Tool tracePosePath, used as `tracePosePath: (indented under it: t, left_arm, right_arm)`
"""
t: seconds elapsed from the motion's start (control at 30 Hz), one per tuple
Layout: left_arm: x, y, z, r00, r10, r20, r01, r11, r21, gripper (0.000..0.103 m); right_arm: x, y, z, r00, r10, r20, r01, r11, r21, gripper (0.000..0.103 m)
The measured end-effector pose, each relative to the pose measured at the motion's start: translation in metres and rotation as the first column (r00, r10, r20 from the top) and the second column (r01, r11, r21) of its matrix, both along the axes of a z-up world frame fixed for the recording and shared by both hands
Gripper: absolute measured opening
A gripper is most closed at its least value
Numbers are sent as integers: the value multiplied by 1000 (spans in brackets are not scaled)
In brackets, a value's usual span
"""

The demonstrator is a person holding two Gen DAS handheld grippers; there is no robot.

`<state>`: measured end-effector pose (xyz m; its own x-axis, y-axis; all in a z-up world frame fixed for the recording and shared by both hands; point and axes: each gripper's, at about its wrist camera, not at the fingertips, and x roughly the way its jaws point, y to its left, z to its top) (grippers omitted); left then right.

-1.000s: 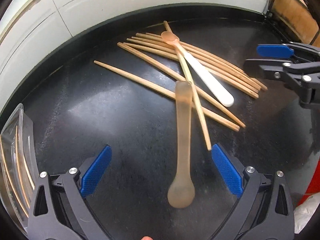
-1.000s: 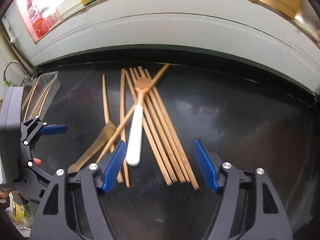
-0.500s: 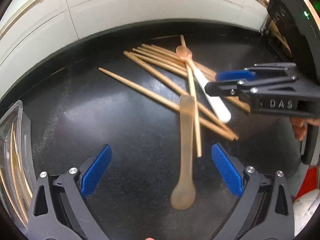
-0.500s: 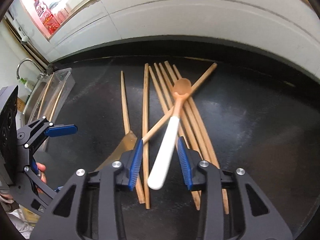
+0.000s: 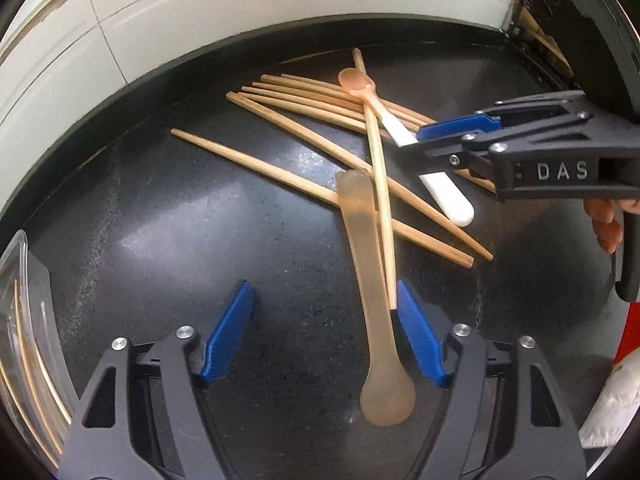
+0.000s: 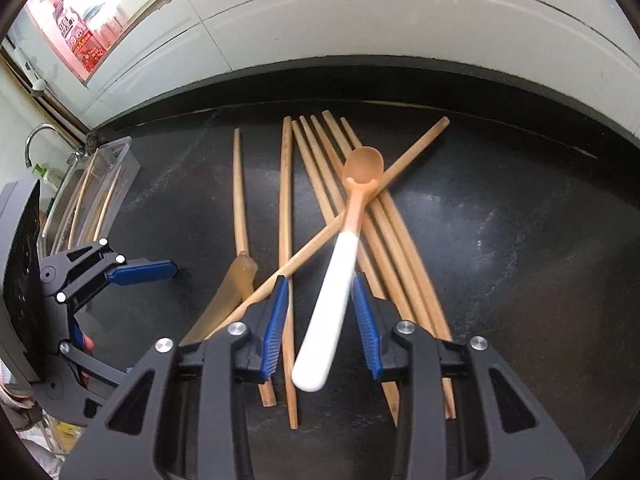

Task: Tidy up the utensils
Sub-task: 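Lower the left tool over the translucent brown spoon while the right tool holds near the white spoon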

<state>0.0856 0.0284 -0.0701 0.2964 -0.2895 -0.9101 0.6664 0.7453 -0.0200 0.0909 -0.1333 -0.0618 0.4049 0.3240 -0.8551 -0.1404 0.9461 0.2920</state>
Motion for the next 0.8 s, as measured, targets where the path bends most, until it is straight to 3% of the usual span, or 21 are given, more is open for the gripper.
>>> tracePosePath:
  t: [0.2, 0.27, 0.37, 0.43, 0.6, 0.7, 0.8]
  left_arm:
    - [-9, 16, 3, 999, -27, -36, 25, 999, -40, 72]
    - [-12, 20, 3, 999, -40, -11, 40, 999, -8, 75]
    - [-3, 28, -1, 1000, 29, 6, -29, 999, 45, 80]
    - [4, 33, 0, 998, 60, -6, -60, 997, 41, 81]
    - [0, 23, 0, 1000, -3, 9, 3, 998, 61, 78]
    - [3, 16, 3, 999, 35, 10, -35, 998, 51, 70]
    - [6, 15, 4, 993, 118, 14, -119, 992, 29, 56]
  right_arm:
    - [-4, 4, -7, 1000, -1, -19, 1, 1000, 19, 34]
    - [-3, 2, -7, 1000, -5, -7, 5, 1000, 3, 34]
    - [1, -2, -7, 1000, -14, 2, 14, 999, -33, 34]
    - [3, -4, -7, 1000, -13, 5, 13, 999, -44, 34]
    - [0, -1, -7, 999, -22, 28, 24, 997, -70, 35]
    - [-1, 7, -6, 999, -16, 45, 20, 996, -88, 47]
    - [-2, 19, -8, 998, 2, 65, 6, 991, -132, 65]
